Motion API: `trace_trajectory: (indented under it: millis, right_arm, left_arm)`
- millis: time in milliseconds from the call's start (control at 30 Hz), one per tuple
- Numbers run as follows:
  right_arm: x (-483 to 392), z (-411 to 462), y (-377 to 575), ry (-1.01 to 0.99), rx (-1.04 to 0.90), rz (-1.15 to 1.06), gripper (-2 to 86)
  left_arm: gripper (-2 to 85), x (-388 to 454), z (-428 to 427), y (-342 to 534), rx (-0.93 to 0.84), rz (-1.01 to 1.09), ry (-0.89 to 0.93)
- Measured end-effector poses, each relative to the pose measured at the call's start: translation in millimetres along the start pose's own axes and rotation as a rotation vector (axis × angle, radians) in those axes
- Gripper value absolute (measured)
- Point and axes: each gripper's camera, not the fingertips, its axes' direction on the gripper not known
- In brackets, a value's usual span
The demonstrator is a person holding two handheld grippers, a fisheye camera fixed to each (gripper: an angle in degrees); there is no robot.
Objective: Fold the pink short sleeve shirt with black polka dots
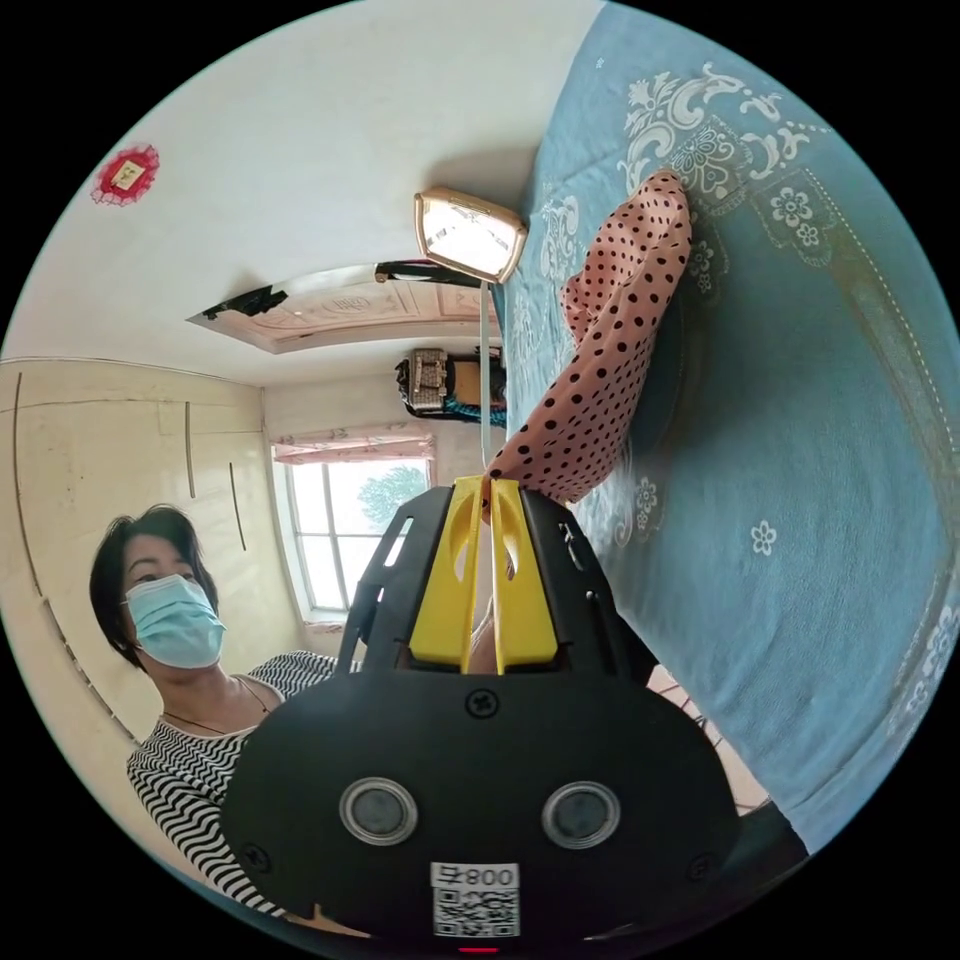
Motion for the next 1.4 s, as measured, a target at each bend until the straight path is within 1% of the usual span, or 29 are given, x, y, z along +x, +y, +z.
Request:
trace_trajectory:
  millis: [167,300,400,633,767,967,1133,1267,1400]
  right_arm:
    - [17.8,-59.1,32.1,0.035,0.024,-0.013,1.0]
    - [22.1,-103.1,64.6,0.05,0.032,-0.046,0.9]
    - [22.9,-142.1,98.6,0.041,0.045,-0.089,0.9]
    - [24.9,-251.9,199.0,0.006,0.116,-0.242,0.9]
    - [40.1,-328.5,264.2,-0.014,0.189,-0.323,0.8]
    - [88.1,-446.7,355.9,-0.006,0.324,-0.38,0.8]
    - [146.0,-543.6,408.3,0.024,0.425,-0.368,0.7]
    - [202.1,-633.4,420.3,0.029,0.5,-0.346,0.7]
    - [242.5,-717.9,401.5,0.062,0.542,-0.346,0.8]
  left_arm:
    - [2.0,61.2,8.7,10.8,-0.04,0.092,-0.013]
    - [1.6,128.9,18.5,32.5,-0.103,0.206,-0.021]
    - [1.5,178.8,27.6,54.3,-0.147,0.277,0.006]
    - [1.4,291.3,68.9,115.8,-0.272,0.422,0.084]
    - [1.4,335.6,103.0,146.3,-0.356,0.455,0.118]
    - [1.3,391.4,181.5,194.1,-0.523,0.456,0.145]
    - [1.3,430.6,274.7,223.4,-0.649,0.413,0.106]
    - [1.3,461.6,353.1,231.8,-0.711,0.402,0.059]
    - [1.3,506.3,466.7,229.6,-0.77,0.419,0.033]
